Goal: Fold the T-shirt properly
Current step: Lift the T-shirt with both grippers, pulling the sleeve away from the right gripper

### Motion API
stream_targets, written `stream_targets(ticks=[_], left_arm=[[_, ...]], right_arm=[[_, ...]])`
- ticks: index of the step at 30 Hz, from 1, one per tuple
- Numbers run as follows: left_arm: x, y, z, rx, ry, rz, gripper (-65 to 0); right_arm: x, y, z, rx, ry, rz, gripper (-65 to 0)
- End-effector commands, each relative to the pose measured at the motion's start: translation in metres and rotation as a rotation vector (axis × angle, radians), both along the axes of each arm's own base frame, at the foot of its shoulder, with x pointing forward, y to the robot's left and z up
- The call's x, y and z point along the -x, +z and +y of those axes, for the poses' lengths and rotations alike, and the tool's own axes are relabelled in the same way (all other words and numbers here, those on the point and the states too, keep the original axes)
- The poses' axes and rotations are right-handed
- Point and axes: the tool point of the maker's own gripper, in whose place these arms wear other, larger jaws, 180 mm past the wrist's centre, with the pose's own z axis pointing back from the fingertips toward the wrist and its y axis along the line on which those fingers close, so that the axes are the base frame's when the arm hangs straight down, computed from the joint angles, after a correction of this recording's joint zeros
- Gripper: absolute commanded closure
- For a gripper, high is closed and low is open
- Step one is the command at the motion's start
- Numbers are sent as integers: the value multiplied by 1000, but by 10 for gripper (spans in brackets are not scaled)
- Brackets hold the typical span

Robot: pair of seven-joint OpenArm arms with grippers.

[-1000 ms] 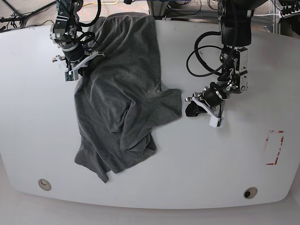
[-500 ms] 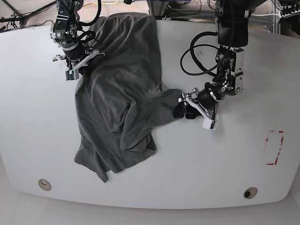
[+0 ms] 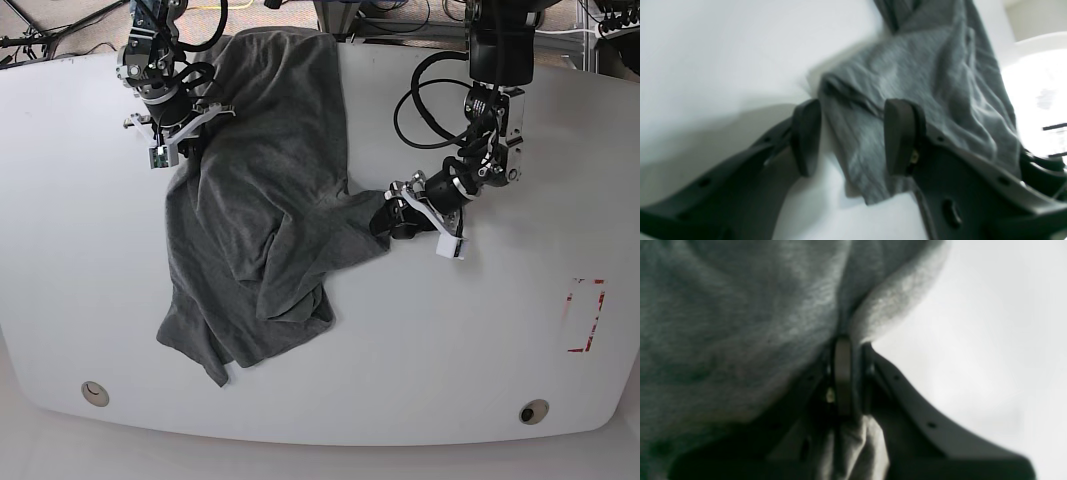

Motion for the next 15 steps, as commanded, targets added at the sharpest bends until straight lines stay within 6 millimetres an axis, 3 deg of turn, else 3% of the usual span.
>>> stream_targets(ticks=[1, 15], left_arm=[[11, -22, 10, -113, -25, 93, -292], [2, -17, 11, -113, -23, 79, -294]], right_arm=[[4, -1, -4, 16, 3, 18, -35], [4, -1, -4, 15, 3, 18, -35]])
